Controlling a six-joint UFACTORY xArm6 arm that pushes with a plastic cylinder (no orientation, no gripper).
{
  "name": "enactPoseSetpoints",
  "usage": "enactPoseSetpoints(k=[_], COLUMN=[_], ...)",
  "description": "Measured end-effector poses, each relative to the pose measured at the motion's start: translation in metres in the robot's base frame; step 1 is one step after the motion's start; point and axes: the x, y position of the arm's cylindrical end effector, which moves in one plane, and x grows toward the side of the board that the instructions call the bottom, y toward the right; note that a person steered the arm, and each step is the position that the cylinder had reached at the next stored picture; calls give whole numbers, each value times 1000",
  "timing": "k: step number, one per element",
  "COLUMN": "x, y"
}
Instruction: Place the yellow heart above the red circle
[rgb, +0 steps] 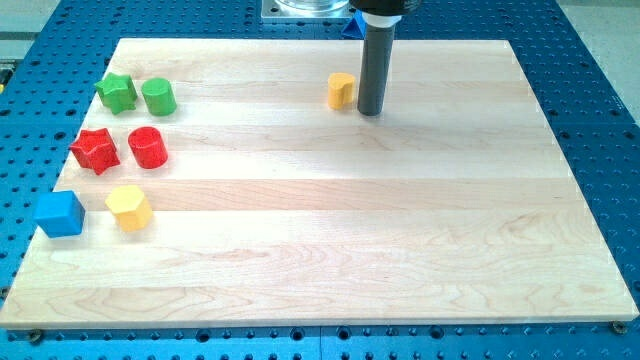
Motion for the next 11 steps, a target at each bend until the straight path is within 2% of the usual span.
enactPoseSetpoints(k=[2,4,5,6,8,9,10,11], x=[0,-19,-48,-56,-18,-12,20,56], y=[11,113,129,92,-130,-150,-108,-126])
